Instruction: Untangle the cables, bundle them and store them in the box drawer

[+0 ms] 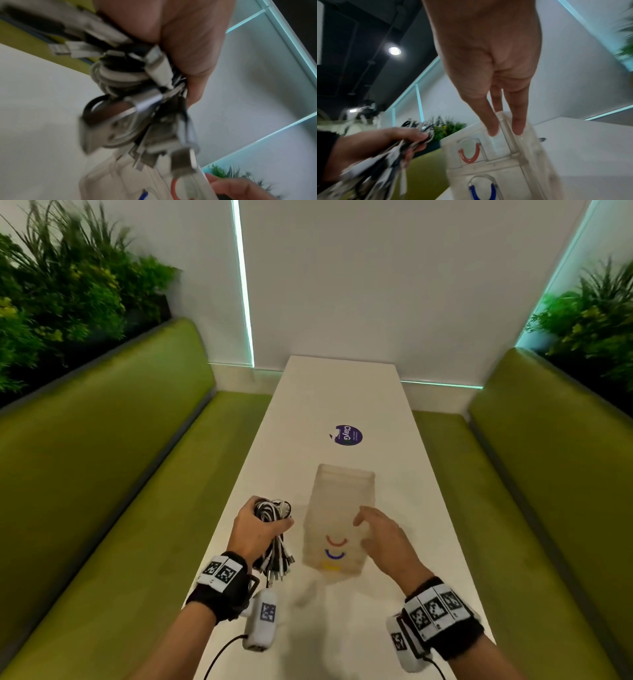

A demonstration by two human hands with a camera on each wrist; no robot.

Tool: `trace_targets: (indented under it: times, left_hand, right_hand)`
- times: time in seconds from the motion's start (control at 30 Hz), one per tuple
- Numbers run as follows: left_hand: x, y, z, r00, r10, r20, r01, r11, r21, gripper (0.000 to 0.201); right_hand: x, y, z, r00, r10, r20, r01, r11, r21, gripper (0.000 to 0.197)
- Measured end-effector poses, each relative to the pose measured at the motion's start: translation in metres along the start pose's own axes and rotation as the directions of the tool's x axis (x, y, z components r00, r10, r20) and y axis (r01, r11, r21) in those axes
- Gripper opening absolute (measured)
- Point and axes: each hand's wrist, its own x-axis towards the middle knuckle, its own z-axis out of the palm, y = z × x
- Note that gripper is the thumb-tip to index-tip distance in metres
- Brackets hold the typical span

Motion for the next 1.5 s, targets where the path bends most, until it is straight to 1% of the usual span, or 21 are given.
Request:
trace_targets:
  times: [0.1,0.27,0.43,0.53,0.6,0.63,0.67,0.7,0.73,0.77,0.8,0.83,0.87,0.9,0.93,1.03,1.2,1.27,1.33,1.43,1.5]
  left_hand:
    - [-0.013,-0.004,0.010,0.999,-0.019,0.032,0.018,0.999,0.033,0.035]
    - [-0.022,-0.001,0.026,0.995,-0.064,0.074,0.061,0.997,0.041,0.039]
    - [-0.023,0.006,0.035,0.992,-0.091,0.085,0.068,0.967,0.244,0.047]
    - [-0.022,0.017,0.037,0.992,-0.078,0.097,0.034,0.918,0.395,0.051]
    - [-0.021,0.021,0.038,0.991,-0.087,0.105,0.031,0.893,0.450,0.055]
    - [-0.020,0.022,0.039,0.989,-0.104,0.104,0.045,0.889,0.456,0.057]
    - [-0.019,0.021,0.039,0.987,-0.126,0.099,0.069,0.890,0.451,0.059]
    - [-0.018,0.020,0.039,0.985,-0.149,0.090,0.094,0.891,0.445,0.060]
    - [-0.017,0.019,0.039,0.983,-0.166,0.083,0.114,0.892,0.438,0.062]
    - [-0.016,0.018,0.039,0.981,-0.181,0.075,0.132,0.892,0.432,0.063]
    - [-0.014,0.017,0.039,0.979,-0.192,0.070,0.144,0.893,0.426,0.065]
    - [-0.013,0.016,0.039,0.977,-0.202,0.066,0.157,0.896,0.415,0.066]
    - [-0.013,0.015,0.040,0.975,-0.213,0.062,0.171,0.899,0.404,0.068]
    - [-0.012,0.015,0.040,0.973,-0.222,0.058,0.182,0.902,0.392,0.069]
    - [-0.012,0.014,0.040,0.972,-0.230,0.054,0.192,0.902,0.386,0.070]
    - [-0.013,0.013,0.039,0.969,-0.244,0.041,0.212,0.905,0.368,0.073]
    - [-0.012,0.012,0.039,0.964,-0.261,0.040,0.233,0.912,0.337,0.081]
    - [-0.012,0.012,0.040,0.961,-0.272,0.040,0.246,0.915,0.320,0.084]
    - [-0.012,0.012,0.040,0.958,-0.282,0.046,0.255,0.916,0.311,0.080]
    - [-0.013,0.012,0.040,0.956,-0.289,0.041,0.264,0.917,0.297,0.081]
    - [-0.013,0.011,0.040,0.957,-0.288,0.037,0.264,0.917,0.300,0.080]
  right_hand:
    - [-0.019,0.017,-0.002,0.999,-0.025,-0.022,0.026,0.999,0.021,0.039]
    - [-0.032,0.025,0.009,0.995,-0.061,-0.076,0.064,0.997,0.040,0.032]
    - [-0.042,0.024,0.011,0.992,-0.095,-0.087,0.098,0.995,0.028,0.028]
    - [-0.040,0.022,0.007,0.994,-0.084,-0.071,0.087,0.995,0.040,0.030]
    - [-0.043,0.017,0.005,0.996,-0.057,-0.065,0.061,0.997,0.052,0.030]
    - [-0.047,0.013,0.008,0.991,-0.037,-0.125,0.043,0.998,0.049,0.030]
    - [-0.055,0.009,0.013,0.969,-0.031,-0.245,0.040,0.999,0.033,0.029]
    - [-0.064,0.005,0.022,0.925,-0.045,-0.378,0.049,0.999,0.003,0.027]
    - [-0.073,0.002,0.032,0.893,-0.068,-0.445,0.059,0.998,-0.035,0.023]
    - [-0.082,-0.002,0.044,0.904,-0.073,-0.420,0.054,0.997,-0.058,0.022]
    - [-0.088,-0.005,0.057,0.956,-0.035,-0.291,0.019,0.998,-0.057,0.024]
    - [-0.090,-0.005,0.069,0.995,0.036,-0.092,-0.044,0.995,-0.087,0.030]
    - [-0.088,-0.003,0.080,0.988,0.110,0.107,-0.091,0.982,-0.165,0.037]
    - [-0.083,0.000,0.087,0.959,0.163,0.233,-0.105,0.965,-0.242,0.043]
    - [-0.079,0.002,0.093,0.934,0.196,0.299,-0.108,0.952,-0.286,0.047]
    - [-0.067,0.005,0.106,0.916,0.230,0.330,-0.117,0.938,-0.327,0.054]
    - [-0.060,0.010,0.115,0.957,0.187,0.222,-0.113,0.945,-0.307,0.050]
    - [-0.062,0.013,0.116,0.962,0.167,0.218,-0.092,0.943,-0.319,0.052]
    - [-0.063,0.015,0.116,0.958,0.169,0.232,-0.095,0.950,-0.298,0.054]
    - [-0.066,0.012,0.109,0.962,0.155,0.223,-0.099,0.964,-0.246,0.050]
    - [-0.077,0.006,0.102,0.961,0.124,0.247,-0.058,0.964,-0.258,0.043]
